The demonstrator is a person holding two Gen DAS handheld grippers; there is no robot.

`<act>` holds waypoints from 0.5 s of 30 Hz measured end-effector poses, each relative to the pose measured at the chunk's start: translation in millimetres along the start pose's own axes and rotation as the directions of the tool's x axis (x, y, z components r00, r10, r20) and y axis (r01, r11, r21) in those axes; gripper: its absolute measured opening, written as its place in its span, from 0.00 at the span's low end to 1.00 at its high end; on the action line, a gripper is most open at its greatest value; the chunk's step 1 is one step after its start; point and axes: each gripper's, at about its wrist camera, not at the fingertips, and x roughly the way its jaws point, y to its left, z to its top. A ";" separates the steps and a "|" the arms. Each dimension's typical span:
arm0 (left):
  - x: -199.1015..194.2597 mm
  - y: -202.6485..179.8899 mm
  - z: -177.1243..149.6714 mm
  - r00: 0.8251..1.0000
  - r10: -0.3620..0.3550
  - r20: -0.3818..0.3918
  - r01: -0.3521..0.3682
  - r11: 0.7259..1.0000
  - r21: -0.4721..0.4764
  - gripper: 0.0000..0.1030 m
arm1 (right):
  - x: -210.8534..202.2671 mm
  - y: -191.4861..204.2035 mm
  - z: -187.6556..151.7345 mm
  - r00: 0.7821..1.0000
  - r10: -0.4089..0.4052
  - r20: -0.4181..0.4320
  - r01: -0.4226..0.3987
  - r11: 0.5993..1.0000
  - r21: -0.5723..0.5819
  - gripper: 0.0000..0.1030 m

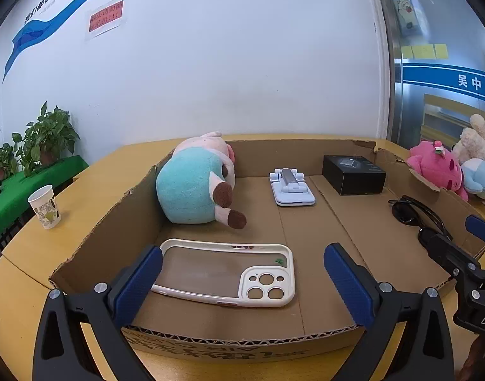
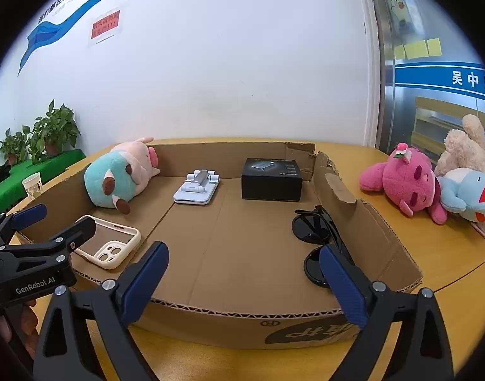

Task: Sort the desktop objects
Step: 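Lower the phone case into the box and open the right gripper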

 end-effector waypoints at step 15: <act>-0.6 -0.7 -0.2 1.000 0.006 -0.004 -0.006 1.000 0.001 1.00 | 2.4 -0.4 1.0 1.000 0.002 -0.009 -0.002 1.000 0.004 1.00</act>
